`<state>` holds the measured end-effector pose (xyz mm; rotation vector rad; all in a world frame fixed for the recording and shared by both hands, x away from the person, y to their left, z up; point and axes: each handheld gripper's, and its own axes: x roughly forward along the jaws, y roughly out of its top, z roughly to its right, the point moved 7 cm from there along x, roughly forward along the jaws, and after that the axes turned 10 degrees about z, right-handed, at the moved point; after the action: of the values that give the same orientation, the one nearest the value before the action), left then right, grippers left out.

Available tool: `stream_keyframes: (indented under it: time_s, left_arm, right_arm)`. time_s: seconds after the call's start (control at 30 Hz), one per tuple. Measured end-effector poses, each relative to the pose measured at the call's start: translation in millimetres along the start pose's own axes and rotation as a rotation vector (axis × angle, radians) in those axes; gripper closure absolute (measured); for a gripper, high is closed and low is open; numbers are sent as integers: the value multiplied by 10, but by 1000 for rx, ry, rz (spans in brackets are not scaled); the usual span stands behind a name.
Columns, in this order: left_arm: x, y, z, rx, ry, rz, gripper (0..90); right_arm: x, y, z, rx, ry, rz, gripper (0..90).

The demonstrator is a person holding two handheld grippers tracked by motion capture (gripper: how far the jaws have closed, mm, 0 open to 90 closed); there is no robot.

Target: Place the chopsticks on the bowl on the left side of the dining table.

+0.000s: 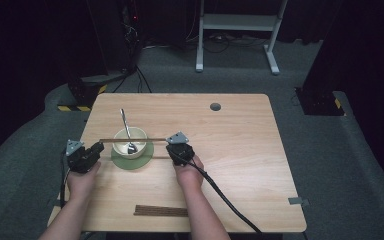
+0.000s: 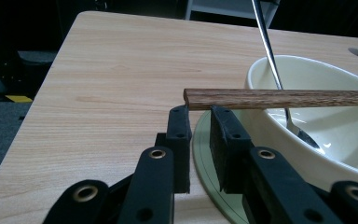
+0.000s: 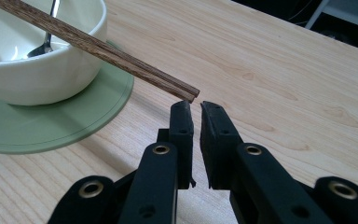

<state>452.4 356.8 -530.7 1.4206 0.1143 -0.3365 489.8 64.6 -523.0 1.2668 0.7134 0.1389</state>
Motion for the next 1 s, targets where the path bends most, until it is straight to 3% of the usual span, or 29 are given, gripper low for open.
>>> stream_keyframes:
  time_s: [0.8,1.0]
  left_arm:
    - [-2,15,-13,-8,8,8,777]
    - [-10,17,-28,-10,12,8,728]
  right_arm:
    - [23,-3,-20,-17,1,10,848]
    - [-7,-11,-26,-8,-2,9,718]
